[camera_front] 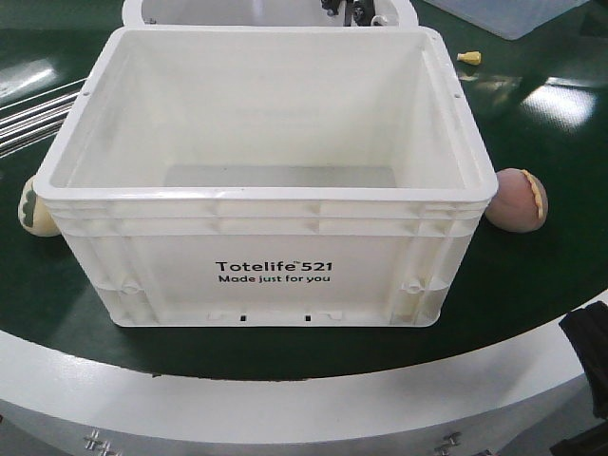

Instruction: Place moving items into box and shelve

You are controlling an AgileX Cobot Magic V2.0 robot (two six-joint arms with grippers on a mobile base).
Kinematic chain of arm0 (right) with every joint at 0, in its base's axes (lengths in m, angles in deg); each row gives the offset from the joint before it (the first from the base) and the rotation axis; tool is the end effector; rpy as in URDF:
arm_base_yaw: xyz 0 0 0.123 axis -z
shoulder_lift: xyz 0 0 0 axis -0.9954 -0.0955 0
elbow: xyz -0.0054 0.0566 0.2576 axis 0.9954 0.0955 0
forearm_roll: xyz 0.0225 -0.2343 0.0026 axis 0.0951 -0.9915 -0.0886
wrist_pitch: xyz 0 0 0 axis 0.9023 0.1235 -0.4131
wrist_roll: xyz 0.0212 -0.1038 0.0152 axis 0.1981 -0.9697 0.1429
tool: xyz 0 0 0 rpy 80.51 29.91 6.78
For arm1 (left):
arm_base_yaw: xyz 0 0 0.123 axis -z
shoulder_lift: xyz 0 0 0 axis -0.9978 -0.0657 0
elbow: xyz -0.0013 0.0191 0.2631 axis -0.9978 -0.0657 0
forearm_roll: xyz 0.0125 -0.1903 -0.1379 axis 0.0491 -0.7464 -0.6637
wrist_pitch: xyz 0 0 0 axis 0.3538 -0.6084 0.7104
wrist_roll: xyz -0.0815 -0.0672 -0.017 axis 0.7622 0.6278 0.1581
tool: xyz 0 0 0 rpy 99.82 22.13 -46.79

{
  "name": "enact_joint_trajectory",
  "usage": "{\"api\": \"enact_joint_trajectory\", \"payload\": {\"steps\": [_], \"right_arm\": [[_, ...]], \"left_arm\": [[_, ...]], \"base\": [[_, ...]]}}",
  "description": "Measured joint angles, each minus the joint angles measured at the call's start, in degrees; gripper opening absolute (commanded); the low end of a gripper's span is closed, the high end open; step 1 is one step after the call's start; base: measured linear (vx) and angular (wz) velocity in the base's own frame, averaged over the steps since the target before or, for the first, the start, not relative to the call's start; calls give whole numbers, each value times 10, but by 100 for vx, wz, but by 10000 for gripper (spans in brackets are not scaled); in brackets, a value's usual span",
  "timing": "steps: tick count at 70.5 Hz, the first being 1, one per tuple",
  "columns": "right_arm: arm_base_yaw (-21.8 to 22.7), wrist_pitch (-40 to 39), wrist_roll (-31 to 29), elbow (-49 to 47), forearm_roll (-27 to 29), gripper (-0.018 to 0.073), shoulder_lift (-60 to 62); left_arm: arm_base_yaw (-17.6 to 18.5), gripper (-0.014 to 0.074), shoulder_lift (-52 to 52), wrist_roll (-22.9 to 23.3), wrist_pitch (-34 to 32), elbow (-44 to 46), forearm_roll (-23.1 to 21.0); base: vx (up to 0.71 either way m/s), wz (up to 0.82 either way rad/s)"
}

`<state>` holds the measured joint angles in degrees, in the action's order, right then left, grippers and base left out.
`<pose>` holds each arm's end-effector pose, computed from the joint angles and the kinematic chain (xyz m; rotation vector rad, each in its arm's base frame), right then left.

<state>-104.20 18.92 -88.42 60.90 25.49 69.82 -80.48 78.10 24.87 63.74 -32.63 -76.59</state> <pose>0.0731 0.0264 0.1966 -0.3126 1.5524 0.2286 0.0771 -0.0088 0.1935 -0.0262 1.6132 -0.1944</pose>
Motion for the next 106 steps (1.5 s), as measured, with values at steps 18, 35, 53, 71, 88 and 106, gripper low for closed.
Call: {"api": "enact_joint_trajectory", "payload": {"steps": [18, 35, 53, 71, 88, 106], "right_arm": [[0, 1, 0, 0, 0, -15, 0], [0, 1, 0, 0, 0, -15, 0], [0, -1, 0, 0, 0, -15, 0], [0, -26, 0, -13, 0, -15, 0], [0, 46, 0, -138, 2, -15, -78], [0, 57, 0, -295, 1, -15, -270]], "left_arm": [[0, -27, 0, 0, 0, 0, 0], [0, -27, 0, 0, 0, 0, 0], [0, -27, 0, 6, -2, 0, -4], [0, -27, 0, 32, -26, 6, -13], [0, -27, -99, 31, 5, 100, -13], [0, -27, -291, 6, -12, 263, -12]], "base": [[0, 0], [0, 0], [0, 0], [0, 0], [0, 0], [0, 0]]}}
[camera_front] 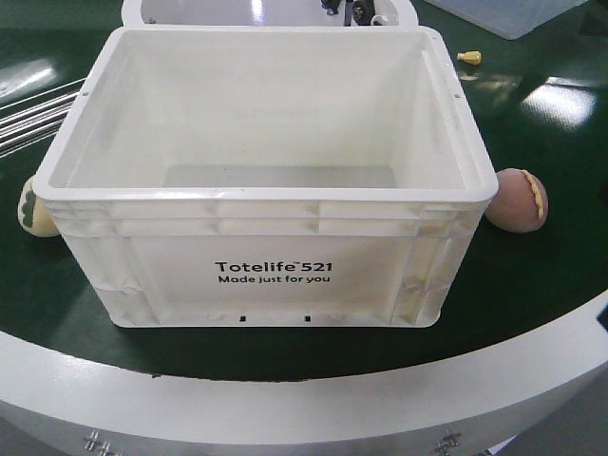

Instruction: Place moving items into box and shelve

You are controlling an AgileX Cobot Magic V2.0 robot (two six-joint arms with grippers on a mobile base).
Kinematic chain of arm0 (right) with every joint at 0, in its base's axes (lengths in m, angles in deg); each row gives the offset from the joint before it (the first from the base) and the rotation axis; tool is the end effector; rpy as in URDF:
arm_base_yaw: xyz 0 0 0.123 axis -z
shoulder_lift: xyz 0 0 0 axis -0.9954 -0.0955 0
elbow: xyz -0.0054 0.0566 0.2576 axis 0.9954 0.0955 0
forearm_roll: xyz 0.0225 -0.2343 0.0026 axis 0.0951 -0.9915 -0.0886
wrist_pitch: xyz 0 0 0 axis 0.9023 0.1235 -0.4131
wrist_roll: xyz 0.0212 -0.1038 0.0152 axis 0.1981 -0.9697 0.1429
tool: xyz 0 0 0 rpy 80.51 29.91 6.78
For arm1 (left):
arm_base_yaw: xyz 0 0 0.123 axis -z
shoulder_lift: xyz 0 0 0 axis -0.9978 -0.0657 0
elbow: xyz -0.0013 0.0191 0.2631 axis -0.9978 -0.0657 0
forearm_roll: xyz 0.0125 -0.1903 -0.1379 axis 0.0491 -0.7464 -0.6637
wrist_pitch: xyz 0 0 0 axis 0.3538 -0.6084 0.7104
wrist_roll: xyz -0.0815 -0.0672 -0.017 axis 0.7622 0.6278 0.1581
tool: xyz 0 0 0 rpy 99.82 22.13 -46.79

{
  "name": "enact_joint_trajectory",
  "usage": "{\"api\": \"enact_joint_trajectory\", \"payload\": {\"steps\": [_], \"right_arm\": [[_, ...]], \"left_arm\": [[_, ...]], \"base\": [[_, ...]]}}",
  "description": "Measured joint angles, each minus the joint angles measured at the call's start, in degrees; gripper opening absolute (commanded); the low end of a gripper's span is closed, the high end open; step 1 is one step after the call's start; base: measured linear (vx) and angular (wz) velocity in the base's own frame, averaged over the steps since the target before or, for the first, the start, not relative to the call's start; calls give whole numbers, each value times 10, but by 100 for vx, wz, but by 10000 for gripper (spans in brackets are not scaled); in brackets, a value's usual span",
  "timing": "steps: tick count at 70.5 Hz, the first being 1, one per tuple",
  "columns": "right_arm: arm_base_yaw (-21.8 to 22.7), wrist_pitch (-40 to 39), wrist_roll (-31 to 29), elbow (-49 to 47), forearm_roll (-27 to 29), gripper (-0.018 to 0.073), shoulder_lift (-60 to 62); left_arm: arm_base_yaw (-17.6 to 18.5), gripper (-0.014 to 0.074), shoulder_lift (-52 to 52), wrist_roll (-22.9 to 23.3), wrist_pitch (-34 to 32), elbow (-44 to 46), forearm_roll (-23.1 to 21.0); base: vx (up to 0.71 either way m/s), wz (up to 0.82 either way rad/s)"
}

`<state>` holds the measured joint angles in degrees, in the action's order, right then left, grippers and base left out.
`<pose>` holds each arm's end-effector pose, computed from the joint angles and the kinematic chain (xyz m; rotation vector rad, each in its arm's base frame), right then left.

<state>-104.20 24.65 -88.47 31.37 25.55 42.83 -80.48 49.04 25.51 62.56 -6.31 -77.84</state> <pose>0.1130 0.0409 0.3157 -0.3251 1.6069 0.2253 0.1284 -0.0140 0.3019 -0.0539 1.6407 -0.2180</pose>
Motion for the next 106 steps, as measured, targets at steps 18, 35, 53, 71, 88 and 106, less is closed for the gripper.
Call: {"api": "enact_joint_trajectory", "payload": {"steps": [18, 35, 53, 71, 88, 106], "right_arm": [[0, -3, 0, -115, 0, -15, -140], [0, -39, 0, -123, 0, -15, -167], [0, -41, 0, -123, 0, -15, -167], [0, -42, 0, -123, 0, 52, -167], [0, -42, -1, -123, 0, 365, -167], [0, -42, -4, -123, 0, 689, -168]], "left_arm": [[0, -27, -133, -6, -9, 132, 0], [0, -27, -155, -6, -14, 147, 0], [0, -13, -155, -6, -14, 147, 0], [0, 111, -155, -6, -14, 147, 0], [0, 359, -155, -6, -14, 147, 0], [0, 546, -155, -7, -23, 147, 0]], "base": [[0, 0], [0, 0], [0, 0], [0, 0], [0, 0], [0, 0]]}}
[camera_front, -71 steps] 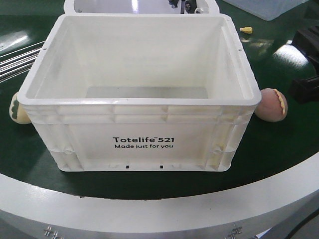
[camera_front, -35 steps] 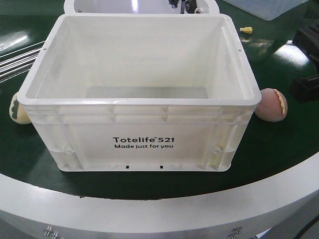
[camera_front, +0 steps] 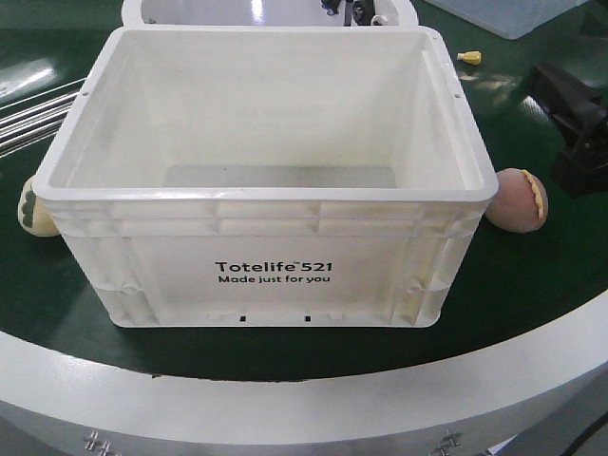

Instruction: Place moving items into box and shelve

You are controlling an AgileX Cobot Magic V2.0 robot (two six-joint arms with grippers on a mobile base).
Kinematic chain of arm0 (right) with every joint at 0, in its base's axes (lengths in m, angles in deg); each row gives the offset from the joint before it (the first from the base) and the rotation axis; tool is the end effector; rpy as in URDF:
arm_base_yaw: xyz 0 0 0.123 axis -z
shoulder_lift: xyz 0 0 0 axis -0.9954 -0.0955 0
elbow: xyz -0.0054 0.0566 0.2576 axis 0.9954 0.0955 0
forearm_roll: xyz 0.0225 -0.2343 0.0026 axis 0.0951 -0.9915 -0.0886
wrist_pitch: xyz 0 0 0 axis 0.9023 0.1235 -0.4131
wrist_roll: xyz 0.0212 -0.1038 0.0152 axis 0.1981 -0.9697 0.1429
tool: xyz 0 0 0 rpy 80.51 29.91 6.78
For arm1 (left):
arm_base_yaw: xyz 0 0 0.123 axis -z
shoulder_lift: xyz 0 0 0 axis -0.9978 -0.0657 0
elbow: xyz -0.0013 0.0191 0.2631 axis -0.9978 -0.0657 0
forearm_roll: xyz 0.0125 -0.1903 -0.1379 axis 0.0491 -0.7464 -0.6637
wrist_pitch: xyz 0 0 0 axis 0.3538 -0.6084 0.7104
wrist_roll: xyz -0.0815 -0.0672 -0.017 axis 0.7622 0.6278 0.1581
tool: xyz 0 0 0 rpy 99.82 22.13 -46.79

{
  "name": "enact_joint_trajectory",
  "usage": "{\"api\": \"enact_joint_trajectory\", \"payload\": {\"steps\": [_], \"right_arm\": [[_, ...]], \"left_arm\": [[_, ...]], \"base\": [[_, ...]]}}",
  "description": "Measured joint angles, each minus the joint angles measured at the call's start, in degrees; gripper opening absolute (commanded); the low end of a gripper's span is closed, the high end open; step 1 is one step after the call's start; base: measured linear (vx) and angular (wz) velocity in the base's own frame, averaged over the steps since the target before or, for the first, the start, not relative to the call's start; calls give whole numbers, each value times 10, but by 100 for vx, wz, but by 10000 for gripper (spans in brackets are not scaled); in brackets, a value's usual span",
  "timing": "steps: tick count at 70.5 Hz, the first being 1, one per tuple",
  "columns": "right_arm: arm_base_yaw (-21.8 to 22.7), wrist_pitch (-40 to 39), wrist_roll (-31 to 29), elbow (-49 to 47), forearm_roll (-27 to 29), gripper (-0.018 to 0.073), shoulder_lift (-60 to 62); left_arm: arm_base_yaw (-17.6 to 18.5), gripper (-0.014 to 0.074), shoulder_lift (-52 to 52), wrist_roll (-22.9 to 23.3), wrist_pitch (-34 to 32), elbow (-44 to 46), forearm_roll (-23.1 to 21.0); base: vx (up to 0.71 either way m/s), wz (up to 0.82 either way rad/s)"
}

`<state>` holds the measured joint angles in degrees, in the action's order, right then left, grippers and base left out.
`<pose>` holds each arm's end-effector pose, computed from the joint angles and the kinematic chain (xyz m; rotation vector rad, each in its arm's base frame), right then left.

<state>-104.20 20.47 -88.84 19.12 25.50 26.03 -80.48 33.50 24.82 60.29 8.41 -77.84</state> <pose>0.1656 0.0595 0.3528 -0.3310 1.6120 0.2182 0.1788 -0.0187 0.3521 -0.0466 1.6153 -0.2075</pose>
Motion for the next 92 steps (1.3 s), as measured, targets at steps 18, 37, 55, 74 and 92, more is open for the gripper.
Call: {"api": "enact_joint_trajectory", "payload": {"steps": [18, 37, 55, 74, 92], "right_arm": [[0, -2, 0, 0, 0, 684, -4], [54, 2, 0, 0, 0, 665, 23], [179, 54, -19, -1, -4, 632, 68], [190, 75, -38, -2, -2, 608, 71], [191, 66, -8, -29, -1, 587, -6]], "left_arm": [[0, 545, 0, -1, -2, 0, 0], [-7, 545, 0, -1, 3, 0, 0], [-74, 545, 7, -1, 37, 0, 8], [-100, 545, 41, 2, 49, 0, 69], [-102, 545, -26, 40, 16, 18, 72]], "base": [[0, 0], [0, 0], [0, 0], [0, 0], [0, 0]]}}
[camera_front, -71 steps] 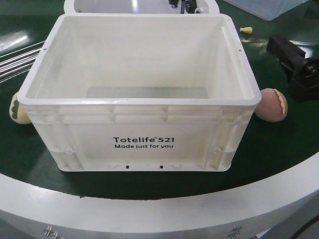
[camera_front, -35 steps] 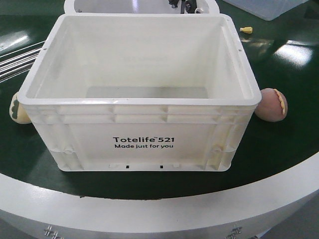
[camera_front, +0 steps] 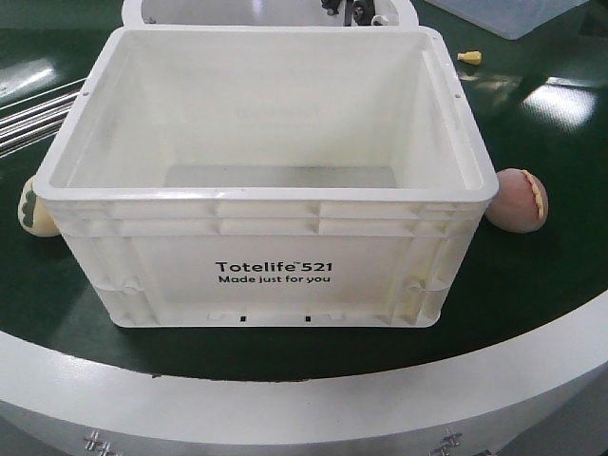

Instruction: Place moving items into box and shelve

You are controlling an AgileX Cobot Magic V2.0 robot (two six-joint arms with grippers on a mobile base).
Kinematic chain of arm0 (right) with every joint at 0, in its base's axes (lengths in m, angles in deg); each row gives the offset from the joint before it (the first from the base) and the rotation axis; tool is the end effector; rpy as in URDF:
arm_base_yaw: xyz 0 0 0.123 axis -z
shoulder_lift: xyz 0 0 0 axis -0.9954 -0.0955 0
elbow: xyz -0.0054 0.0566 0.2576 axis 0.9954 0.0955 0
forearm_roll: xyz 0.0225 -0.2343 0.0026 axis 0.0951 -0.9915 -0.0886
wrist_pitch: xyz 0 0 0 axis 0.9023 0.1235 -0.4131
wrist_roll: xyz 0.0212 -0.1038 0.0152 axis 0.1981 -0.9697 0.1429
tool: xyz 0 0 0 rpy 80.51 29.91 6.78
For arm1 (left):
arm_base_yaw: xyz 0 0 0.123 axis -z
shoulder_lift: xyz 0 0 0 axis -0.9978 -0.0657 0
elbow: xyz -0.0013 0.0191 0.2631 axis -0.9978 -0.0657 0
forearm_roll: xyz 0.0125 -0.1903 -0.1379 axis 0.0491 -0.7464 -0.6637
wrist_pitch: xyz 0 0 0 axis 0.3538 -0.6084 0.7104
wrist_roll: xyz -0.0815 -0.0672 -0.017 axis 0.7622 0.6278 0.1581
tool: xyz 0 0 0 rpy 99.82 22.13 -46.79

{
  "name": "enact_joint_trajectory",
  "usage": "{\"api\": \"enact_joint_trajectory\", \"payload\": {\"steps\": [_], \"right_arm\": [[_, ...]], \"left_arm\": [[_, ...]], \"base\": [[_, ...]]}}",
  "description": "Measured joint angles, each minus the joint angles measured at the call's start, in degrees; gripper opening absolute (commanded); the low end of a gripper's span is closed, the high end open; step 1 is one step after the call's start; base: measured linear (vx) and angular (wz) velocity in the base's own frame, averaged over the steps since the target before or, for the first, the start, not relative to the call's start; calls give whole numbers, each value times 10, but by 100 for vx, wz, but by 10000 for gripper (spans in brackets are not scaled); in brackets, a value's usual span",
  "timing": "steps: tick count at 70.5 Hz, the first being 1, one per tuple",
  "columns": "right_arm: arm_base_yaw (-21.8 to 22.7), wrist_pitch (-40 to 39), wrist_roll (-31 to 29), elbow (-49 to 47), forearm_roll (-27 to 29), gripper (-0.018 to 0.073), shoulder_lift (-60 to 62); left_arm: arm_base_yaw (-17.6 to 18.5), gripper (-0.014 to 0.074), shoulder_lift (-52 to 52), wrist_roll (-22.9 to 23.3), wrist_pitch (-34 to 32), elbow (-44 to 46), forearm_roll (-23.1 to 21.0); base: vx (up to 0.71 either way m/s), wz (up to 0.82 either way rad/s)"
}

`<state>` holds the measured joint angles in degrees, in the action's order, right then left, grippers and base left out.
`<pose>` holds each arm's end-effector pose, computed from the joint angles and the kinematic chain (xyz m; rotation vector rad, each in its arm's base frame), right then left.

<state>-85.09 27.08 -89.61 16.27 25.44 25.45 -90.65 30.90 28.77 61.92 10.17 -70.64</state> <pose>0.1758 0.0022 0.3556 -0.0752 1.7154 -0.0450 0.1889 0.0146 0.3511 -0.1528 1.6484 -0.0210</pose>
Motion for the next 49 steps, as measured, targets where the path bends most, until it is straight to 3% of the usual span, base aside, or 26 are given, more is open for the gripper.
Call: {"api": "enact_joint_trajectory", "payload": {"steps": [18, 49], "right_arm": [[0, -6, 2, -63, 0, 585, -140], [0, -11, 3, -67, 0, 585, -323]], "left_arm": [[0, 545, -127, 4, -3, 51, 0], [0, 545, -260, 4, -3, 53, 0]], "base": [[0, 0], [0, 0]]}}
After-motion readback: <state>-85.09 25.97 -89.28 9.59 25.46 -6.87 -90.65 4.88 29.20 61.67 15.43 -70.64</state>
